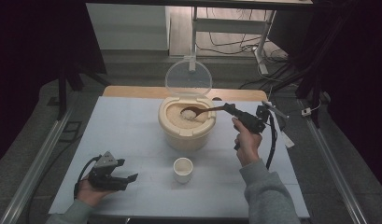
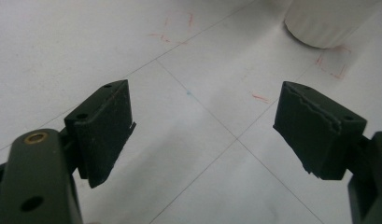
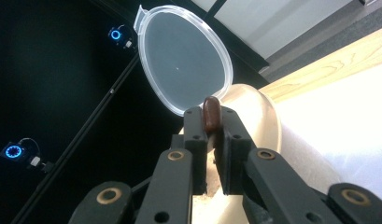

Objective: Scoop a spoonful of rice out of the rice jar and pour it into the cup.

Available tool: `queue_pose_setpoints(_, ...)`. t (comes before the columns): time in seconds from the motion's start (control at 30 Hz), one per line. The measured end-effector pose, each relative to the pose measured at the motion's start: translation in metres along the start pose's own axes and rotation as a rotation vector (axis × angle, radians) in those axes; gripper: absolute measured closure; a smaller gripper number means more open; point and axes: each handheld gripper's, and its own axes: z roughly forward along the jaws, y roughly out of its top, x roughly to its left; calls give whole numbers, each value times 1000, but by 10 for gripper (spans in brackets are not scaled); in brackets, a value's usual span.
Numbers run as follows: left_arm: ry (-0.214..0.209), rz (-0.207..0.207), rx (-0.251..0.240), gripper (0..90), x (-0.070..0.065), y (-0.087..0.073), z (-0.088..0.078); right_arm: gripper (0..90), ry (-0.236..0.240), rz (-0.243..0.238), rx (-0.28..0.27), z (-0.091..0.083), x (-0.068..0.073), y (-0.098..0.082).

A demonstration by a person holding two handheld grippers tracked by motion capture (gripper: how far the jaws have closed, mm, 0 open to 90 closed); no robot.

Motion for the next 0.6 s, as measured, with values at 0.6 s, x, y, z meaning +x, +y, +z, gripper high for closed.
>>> queue_pose_setpoints(0.6, -1, 2, 2, 189, 0, 0, 1, 834, 19, 41, -3, -8, 0, 3)
